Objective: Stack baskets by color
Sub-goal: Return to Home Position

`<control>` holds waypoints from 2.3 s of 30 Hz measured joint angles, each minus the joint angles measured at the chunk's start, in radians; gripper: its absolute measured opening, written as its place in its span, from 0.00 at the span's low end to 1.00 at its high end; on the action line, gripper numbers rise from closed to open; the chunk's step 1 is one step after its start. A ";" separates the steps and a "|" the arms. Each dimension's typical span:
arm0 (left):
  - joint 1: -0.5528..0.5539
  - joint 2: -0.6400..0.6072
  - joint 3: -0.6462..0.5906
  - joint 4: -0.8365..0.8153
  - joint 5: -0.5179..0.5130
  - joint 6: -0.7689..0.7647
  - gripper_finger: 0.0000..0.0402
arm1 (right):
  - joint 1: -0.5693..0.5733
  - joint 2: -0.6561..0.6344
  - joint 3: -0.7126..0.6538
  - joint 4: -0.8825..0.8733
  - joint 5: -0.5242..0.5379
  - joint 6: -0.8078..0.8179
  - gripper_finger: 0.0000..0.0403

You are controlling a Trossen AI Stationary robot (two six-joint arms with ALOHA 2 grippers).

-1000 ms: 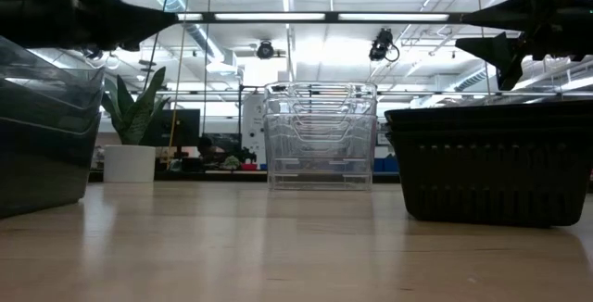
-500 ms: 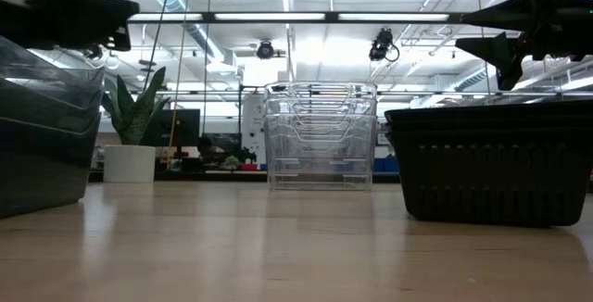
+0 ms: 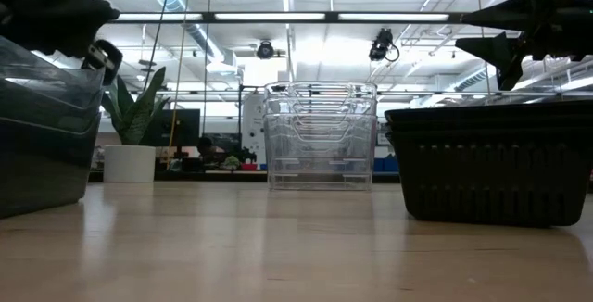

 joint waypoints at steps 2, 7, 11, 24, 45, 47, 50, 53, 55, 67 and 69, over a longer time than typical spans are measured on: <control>0.000 0.000 0.000 0.004 0.000 -0.094 0.07 | 0.000 0.000 0.000 0.000 0.000 0.000 0.47; 0.000 0.000 0.000 0.005 0.000 -0.145 0.06 | 0.000 0.000 0.000 0.000 0.000 0.000 0.47; 0.000 0.000 0.000 0.006 0.000 -0.142 0.05 | 0.000 0.000 0.000 0.000 0.000 0.000 0.47; 0.000 0.000 0.000 0.006 -0.002 -0.144 0.08 | 0.000 0.000 0.000 0.000 0.000 0.000 0.47; 0.000 0.000 -0.001 0.006 -0.002 -0.144 0.08 | 0.000 0.000 0.000 0.000 0.000 0.000 0.47; 0.000 0.001 -0.001 0.007 -0.002 -0.144 0.08 | 0.000 0.000 0.000 0.000 0.000 0.000 0.47; 0.000 0.001 -0.001 0.007 -0.002 -0.144 0.07 | 0.000 0.000 0.000 0.000 0.000 0.000 0.47; 0.000 0.001 -0.001 0.007 -0.002 -0.144 0.07 | 0.000 0.000 0.000 0.000 0.000 0.000 0.47; 0.000 0.001 -0.001 0.007 -0.002 -0.144 0.07 | 0.000 0.000 0.000 0.000 0.000 0.000 0.47; 0.000 0.001 -0.001 0.007 -0.002 -0.144 0.07 | 0.000 0.000 0.000 0.000 0.000 0.000 0.47; 0.000 0.001 -0.001 0.007 -0.002 -0.144 0.06 | 0.000 0.000 0.000 0.000 0.000 0.000 0.47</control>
